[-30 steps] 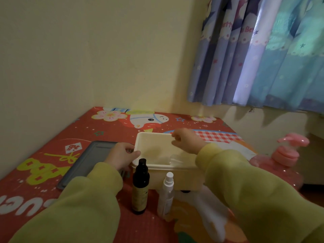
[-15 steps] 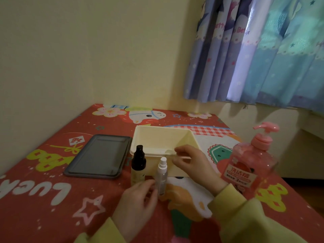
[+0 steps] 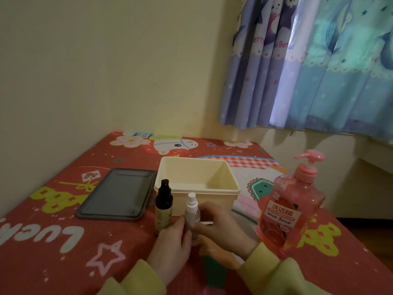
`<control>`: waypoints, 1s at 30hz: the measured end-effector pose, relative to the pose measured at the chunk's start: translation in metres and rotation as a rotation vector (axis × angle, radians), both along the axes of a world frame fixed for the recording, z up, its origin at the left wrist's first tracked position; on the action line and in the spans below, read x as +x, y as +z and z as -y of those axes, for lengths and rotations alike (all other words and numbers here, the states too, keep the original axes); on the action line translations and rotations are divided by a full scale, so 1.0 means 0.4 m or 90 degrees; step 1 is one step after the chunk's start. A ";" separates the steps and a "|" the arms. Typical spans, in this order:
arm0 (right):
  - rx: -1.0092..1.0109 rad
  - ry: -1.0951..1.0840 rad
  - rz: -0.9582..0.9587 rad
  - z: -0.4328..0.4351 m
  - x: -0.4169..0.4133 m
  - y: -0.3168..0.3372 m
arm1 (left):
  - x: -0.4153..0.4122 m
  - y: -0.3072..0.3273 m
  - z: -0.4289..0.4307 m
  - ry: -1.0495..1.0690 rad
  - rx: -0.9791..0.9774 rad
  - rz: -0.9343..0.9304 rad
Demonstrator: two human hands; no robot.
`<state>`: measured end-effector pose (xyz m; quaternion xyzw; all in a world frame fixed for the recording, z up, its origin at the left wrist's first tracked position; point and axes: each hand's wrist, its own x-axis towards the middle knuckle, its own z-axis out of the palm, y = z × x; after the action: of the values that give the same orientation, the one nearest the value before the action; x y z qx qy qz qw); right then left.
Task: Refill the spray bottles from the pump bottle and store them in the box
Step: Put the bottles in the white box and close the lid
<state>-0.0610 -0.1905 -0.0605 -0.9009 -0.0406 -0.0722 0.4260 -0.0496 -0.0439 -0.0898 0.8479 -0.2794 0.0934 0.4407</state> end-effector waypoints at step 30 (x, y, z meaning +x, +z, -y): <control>-0.553 -0.025 -0.198 0.103 0.422 0.075 | 0.353 0.137 -0.095 0.047 0.161 -0.158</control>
<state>0.1079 -0.2318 -0.0305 -0.9967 0.0142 0.0793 0.0086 0.0918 -0.0061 -0.0350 0.9111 -0.2014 -0.0317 0.3582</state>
